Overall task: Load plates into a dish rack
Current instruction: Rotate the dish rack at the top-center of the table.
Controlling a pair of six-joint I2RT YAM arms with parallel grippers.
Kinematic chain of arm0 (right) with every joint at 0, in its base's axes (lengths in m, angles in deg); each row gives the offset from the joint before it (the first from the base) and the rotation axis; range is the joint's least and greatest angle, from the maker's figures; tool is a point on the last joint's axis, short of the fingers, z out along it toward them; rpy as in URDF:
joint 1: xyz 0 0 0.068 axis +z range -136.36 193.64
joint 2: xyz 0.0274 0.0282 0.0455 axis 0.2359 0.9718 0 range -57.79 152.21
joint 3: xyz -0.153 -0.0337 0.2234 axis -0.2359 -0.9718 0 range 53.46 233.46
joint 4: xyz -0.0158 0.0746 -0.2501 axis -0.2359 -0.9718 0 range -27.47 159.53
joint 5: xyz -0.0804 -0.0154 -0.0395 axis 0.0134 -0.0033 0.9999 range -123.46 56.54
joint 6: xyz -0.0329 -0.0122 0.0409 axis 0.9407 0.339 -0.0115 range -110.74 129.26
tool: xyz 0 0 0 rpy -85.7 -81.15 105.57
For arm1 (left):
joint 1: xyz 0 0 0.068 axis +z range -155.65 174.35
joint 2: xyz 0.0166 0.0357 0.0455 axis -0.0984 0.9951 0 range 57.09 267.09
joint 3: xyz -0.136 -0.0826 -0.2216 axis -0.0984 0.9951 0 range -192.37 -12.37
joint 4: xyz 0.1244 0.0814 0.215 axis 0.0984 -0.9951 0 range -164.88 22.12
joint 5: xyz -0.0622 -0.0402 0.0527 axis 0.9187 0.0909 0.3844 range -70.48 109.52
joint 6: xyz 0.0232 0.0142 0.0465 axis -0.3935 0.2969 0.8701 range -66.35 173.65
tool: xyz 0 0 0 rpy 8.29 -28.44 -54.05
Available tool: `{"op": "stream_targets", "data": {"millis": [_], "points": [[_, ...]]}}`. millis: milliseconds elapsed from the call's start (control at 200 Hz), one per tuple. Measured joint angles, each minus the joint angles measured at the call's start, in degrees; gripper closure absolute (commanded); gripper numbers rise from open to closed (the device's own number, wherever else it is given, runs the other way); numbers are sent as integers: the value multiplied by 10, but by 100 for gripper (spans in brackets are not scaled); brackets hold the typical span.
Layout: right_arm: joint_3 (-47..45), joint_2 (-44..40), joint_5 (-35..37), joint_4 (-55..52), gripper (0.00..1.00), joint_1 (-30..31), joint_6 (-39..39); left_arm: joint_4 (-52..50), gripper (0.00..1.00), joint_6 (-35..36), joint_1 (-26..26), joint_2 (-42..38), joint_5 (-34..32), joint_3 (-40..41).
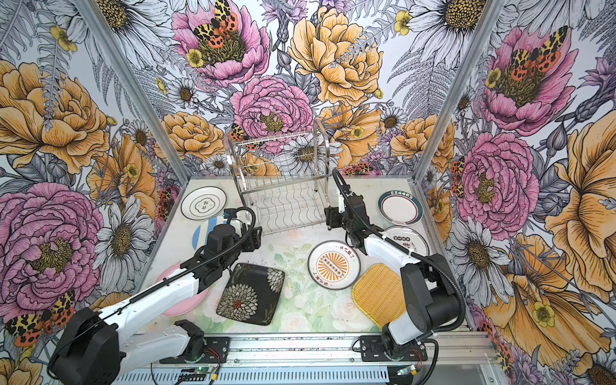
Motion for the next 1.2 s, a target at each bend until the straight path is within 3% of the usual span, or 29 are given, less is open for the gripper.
{"op": "stream_targets", "data": {"millis": [150,390,746,1201], "points": [[-22,-46,-10,-41,25,0,-12,-136,6,-73,-7,-53,-12,-4],[-38,-87,-32,-70,24,1,-34,-292,1,-164,25,-81,22,-7],[-67,-115,-42,-94,24,3,-47,-350,1,-183,120,-75,111,10],[-68,-123,-47,-98,23,4,-51,-370,1,-172,104,-10,137,29]]}}
